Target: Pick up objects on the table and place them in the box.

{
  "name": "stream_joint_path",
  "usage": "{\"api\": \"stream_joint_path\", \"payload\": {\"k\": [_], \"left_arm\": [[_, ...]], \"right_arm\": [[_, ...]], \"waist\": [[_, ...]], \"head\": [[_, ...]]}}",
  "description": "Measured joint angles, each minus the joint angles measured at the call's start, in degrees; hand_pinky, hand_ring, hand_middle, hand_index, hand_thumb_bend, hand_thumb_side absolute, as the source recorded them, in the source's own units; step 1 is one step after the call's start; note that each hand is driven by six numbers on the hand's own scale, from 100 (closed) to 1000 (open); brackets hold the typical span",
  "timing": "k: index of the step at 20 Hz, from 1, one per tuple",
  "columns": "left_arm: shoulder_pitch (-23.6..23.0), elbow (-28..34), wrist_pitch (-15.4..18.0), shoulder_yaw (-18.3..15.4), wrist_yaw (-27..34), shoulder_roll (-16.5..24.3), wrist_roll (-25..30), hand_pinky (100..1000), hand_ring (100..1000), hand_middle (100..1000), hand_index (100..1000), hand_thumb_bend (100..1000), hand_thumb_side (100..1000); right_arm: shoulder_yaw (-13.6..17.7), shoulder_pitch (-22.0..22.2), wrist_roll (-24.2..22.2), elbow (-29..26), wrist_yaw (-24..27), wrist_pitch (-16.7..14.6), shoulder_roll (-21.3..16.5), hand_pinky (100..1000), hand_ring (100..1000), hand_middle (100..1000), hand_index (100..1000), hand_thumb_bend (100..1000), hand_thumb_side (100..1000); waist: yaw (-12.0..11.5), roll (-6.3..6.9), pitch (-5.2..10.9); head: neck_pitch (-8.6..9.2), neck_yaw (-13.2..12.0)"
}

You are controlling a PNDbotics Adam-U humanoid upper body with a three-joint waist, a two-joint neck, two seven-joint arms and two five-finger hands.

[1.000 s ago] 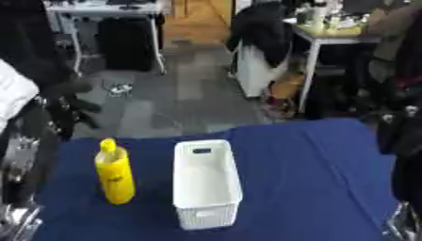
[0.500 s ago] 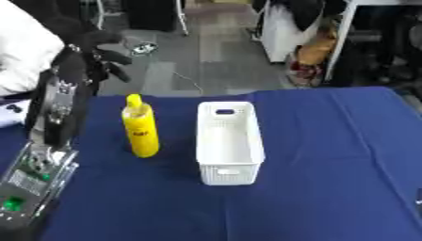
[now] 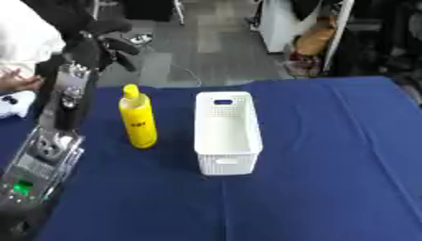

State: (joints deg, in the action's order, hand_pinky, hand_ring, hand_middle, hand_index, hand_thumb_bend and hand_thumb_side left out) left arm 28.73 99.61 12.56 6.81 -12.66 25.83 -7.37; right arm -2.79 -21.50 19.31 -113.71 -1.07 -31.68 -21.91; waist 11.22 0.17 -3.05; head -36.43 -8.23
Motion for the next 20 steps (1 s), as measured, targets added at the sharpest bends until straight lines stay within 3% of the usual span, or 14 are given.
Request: {"api": "stream_joint_path", "payload": {"k": [3,10,13,14,20], "left_arm": [[3.0,-4.0,-1.6,0.1,-4.7,2.3,1.6,530,636,797,883,185,996],[8.5,-14.1,-0.8,1.1,-17.2,5.8,4.9,649,741,870,944,485,890],[9.5,-17.4,-0.4,1.5,-22.2,6.1,6.9,677,765,891,968,495,875],[9.8,-18.3,-0.4,1.7,-23.7,6.2,7.9,706,787,916,985,461,852],[10.7,-22.2,0.0,2.0,-29.1,6.2,12.7,693,763,894,958,453,830]], "right_arm": [[0.0,0.0,0.2,0.0,-0.1,0.2,0.0,100,215,214,362,167,792],[0.0,0.0,0.6,0.0,0.2,0.3,0.0,100,215,214,362,164,791],[0.0,0.0,0.8,0.0,0.4,0.3,0.0,100,215,214,362,163,791],[0.0,0.0,0.8,0.0,0.4,0.3,0.0,100,215,214,362,162,791],[0.0,0.1,0.9,0.0,0.4,0.4,0.0,100,214,214,362,161,793]], "waist": [[0.2,0.19,0.05],[0.3,0.33,0.19],[0.3,0.33,0.21],[0.3,0.33,0.22],[0.3,0.45,0.22]], "head": [[-0.06,0.0],[-0.04,-0.4],[0.36,-0.5],[0.6,-0.5],[2.1,-0.5]]}}
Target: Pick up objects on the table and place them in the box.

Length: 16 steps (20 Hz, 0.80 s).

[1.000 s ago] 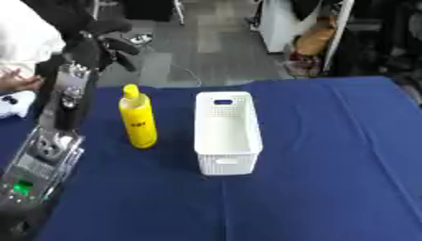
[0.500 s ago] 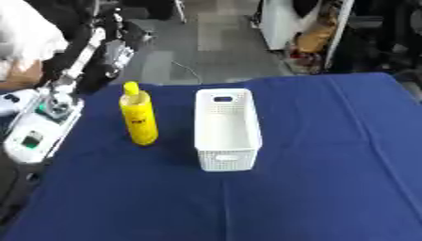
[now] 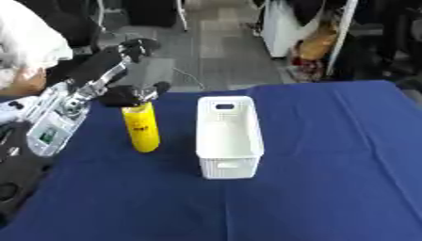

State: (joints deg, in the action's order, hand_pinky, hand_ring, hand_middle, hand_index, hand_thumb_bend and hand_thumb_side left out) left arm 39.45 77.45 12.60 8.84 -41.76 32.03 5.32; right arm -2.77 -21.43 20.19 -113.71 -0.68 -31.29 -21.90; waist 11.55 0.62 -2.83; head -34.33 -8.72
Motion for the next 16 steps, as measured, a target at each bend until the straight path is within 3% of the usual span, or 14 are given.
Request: {"api": "stream_joint_path", "payload": {"k": [9,16], "left_arm": [[1.6,-5.1,-2.0,0.0,-2.5,0.1,2.0,668,733,887,948,359,922],[6.0,-11.2,-4.2,0.9,-2.6,1.1,8.1,665,742,884,937,335,971]], "right_arm": [[0.0,0.5,0.5,0.0,0.0,0.1,0.0,100,214,214,362,156,802],[0.0,0.5,0.5,0.0,0.0,0.1,0.0,100,214,214,362,156,801]], "waist": [[0.2,0.05,0.0],[0.2,0.16,0.0]], "head": [[1.3,0.0],[0.42,-1.1]]}}
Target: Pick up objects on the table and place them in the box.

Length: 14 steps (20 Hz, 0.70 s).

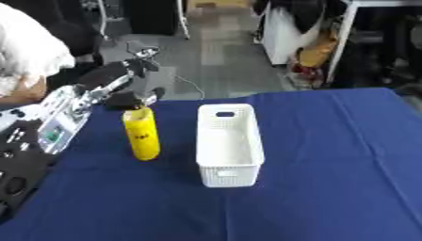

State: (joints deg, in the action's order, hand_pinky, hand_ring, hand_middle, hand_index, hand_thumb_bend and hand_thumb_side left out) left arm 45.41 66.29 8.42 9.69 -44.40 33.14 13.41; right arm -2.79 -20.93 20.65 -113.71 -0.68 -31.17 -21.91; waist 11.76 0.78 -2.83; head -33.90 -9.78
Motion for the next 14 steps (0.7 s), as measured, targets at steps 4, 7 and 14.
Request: {"api": "stream_joint_path", "payload": {"k": [4,7,14], "left_arm": [[0.8,-1.9,-0.3,0.0,0.1,0.0,1.7,641,729,875,947,324,988],[0.9,-2.4,-0.6,0.0,0.6,0.0,2.3,640,731,876,948,315,1000],[1.8,-4.1,-1.6,0.0,1.0,0.4,6.0,653,751,888,955,343,1000]], "right_arm": [[0.0,0.0,-0.1,0.0,0.0,0.1,0.0,100,214,214,362,156,801],[0.0,0.0,-0.1,0.0,0.0,0.1,0.0,100,214,214,362,156,801],[0.0,0.0,-0.2,0.0,0.1,0.2,0.0,100,215,214,362,155,802]], "waist": [[0.0,0.03,0.0],[0.0,0.03,0.0],[-0.2,0.21,0.28]], "head": [[-0.11,0.0],[-0.09,0.0],[0.35,0.0]]}}
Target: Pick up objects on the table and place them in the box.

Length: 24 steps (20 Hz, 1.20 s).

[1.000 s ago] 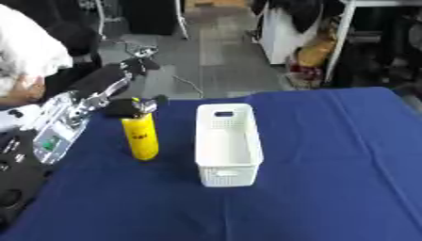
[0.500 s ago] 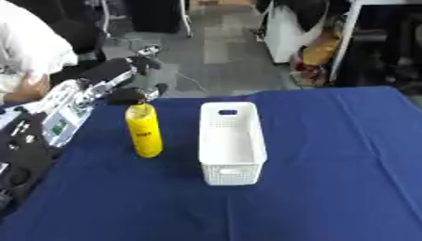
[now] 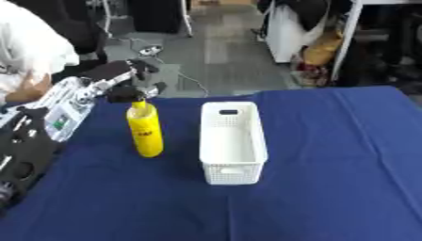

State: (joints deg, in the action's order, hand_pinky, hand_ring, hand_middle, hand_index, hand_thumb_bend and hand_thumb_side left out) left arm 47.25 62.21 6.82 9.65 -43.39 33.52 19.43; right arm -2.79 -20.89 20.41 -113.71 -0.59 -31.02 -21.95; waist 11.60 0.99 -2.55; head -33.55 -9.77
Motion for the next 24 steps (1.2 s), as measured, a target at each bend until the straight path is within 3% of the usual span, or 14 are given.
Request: {"api": "stream_joint_path", "payload": {"k": [2,3,9,24], "left_arm": [[0.0,-0.5,-0.2,0.0,-0.2,0.1,1.2,661,758,890,959,352,968],[0.0,-0.7,-0.2,0.0,-0.4,0.1,1.9,678,771,903,966,353,1000],[0.4,-2.4,0.0,0.0,-2.0,0.1,5.6,669,782,901,967,372,1000],[0.3,-6.1,1.9,0.4,-6.4,-0.2,7.7,687,795,899,961,404,1000]], "right_arm": [[0.0,0.2,0.0,0.0,0.1,0.0,0.0,100,215,214,362,157,802],[0.0,0.2,0.0,0.0,0.1,0.0,0.0,100,215,214,362,155,802],[0.0,0.2,-0.1,0.0,0.4,0.0,0.0,100,215,214,363,155,802],[0.0,0.2,-0.6,0.0,1.0,-0.1,0.0,100,216,215,363,154,800]], "waist": [[-0.1,0.0,0.01],[-0.1,0.0,0.01],[-0.1,-0.02,0.01],[0.3,-0.01,0.01]], "head": [[0.07,0.0],[0.07,0.0],[0.08,0.0],[0.07,0.0]]}}
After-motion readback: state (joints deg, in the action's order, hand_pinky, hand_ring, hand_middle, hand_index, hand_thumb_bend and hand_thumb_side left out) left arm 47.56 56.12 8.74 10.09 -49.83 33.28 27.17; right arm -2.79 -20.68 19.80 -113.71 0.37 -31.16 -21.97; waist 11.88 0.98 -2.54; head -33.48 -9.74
